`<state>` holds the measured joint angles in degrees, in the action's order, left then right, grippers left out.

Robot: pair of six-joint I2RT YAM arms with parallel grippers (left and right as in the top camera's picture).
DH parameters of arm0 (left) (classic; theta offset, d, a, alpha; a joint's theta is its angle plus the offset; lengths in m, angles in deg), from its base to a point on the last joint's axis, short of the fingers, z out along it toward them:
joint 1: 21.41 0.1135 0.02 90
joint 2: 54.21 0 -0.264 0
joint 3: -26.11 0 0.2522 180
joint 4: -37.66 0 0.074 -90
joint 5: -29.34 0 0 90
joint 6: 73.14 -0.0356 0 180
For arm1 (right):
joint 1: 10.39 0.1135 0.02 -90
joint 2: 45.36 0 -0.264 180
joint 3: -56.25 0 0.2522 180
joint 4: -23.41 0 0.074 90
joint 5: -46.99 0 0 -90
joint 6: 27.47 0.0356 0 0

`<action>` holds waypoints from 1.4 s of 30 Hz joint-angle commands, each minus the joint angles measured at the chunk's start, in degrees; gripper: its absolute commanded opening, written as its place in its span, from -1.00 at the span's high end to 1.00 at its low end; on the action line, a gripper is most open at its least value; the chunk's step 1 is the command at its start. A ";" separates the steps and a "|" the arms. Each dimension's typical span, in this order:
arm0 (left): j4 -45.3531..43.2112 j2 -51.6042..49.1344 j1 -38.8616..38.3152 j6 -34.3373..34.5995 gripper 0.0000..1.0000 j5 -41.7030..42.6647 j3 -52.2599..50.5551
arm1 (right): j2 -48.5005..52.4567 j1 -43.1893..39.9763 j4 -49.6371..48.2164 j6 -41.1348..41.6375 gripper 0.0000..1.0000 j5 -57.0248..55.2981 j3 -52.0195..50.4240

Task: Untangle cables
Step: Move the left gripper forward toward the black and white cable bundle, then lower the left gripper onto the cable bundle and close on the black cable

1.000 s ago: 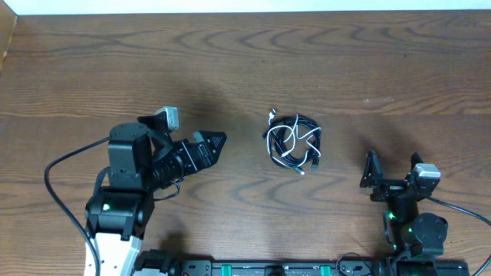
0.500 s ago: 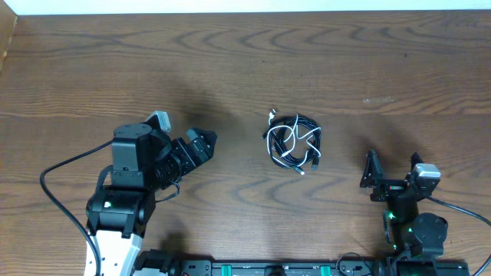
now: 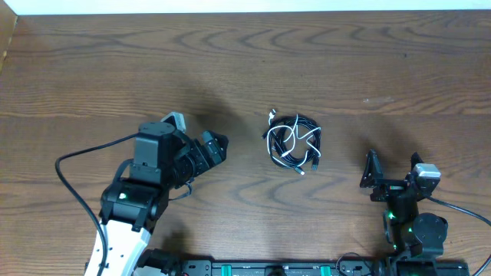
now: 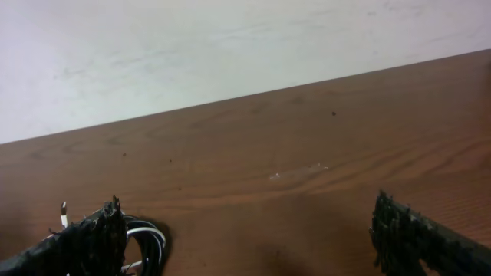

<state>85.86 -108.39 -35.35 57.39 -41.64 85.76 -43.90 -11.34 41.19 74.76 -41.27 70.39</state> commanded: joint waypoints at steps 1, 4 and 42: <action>-0.57 -1.31 -0.68 0.72 -0.97 -3.93 1.88 | 0.00 0.42 0.24 0.59 -0.98 -0.11 -0.07; -1.18 -3.08 -0.68 0.76 -0.98 -5.22 1.88 | 0.00 0.42 0.24 0.59 -0.99 -0.11 -0.07; -19.47 -27.80 -20.57 -4.94 -0.91 -19.71 1.88 | 0.00 0.42 0.24 0.59 -0.99 -0.11 -0.07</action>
<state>67.78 -134.05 -55.19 53.50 -59.25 86.15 -43.90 -11.32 41.19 74.76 -41.30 70.39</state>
